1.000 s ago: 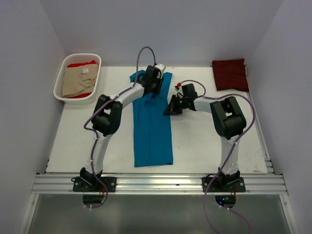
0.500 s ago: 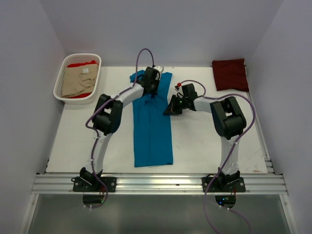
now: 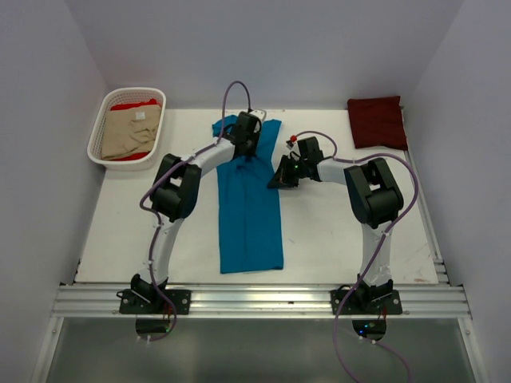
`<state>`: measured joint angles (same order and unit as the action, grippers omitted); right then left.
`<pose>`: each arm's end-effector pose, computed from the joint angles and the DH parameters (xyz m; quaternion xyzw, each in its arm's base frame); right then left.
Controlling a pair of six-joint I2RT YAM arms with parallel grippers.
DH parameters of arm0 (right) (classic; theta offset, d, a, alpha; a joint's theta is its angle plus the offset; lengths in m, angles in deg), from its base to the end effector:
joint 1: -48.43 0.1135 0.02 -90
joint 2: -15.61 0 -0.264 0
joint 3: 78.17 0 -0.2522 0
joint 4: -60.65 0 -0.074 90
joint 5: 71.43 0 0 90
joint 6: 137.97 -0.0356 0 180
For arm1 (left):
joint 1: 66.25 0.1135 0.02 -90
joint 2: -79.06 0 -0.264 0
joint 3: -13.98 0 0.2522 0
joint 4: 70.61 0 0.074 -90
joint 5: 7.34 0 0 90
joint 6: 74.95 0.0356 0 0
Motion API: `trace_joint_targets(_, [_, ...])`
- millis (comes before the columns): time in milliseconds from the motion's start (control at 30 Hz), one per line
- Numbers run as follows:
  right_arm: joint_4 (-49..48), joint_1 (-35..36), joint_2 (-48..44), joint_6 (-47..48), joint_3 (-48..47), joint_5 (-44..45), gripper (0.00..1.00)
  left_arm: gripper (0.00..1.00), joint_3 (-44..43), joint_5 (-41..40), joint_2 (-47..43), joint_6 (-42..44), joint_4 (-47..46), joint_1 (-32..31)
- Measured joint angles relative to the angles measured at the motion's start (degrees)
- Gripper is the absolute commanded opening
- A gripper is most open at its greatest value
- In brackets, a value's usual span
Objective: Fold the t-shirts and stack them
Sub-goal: Fold the tshirt
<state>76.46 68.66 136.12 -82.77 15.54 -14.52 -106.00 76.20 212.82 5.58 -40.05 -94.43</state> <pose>0.3961 0.1667 0.1195 0.0177 0.9059 0.3887 0.1669 0.4653 -0.2448 0.1677 0.1280 0.9115 -0.0758 0.3834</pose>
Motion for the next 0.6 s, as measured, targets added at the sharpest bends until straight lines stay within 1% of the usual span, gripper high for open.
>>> trace_joint_targets(67, [0.0, 0.0, 0.0, 0.0, 0.0, -0.02, 0.0, 0.11, 0.17, -0.44, -0.37, 0.0, 0.02, 0.0])
trace_joint_targets(133, [-0.02, 0.0, 0.04, 0.0, 0.0, -0.07, 0.0, 0.21, 0.17, -0.81, -0.85, -0.2, 0.02, 0.0])
trace_joint_targets(200, [-0.17, 0.0, 0.11, -0.02, -0.02, -0.24, 0.0, 0.25, 0.17, -1.18, -1.46, -0.31, 0.0, 0.0])
trace_joint_targets(333, [-0.33, -0.04, 0.17, 0.0, -0.02, -0.52, 0.0, 0.28, 0.17, -1.49, -2.29, -0.42, -0.04, 0.04])
trace_joint_targets(533, [-0.33, -0.04, 0.17, 0.0, -0.02, -0.52, 0.0, 0.28, 0.17, -1.49, -2.29, -0.42, -0.02, 0.04])
trace_joint_targets(600, [-0.33, -0.04, 0.2, 0.0, -0.02, -0.52, 0.0, 0.26, 0.17, -1.49, -2.29, -0.42, 0.02, 0.04])
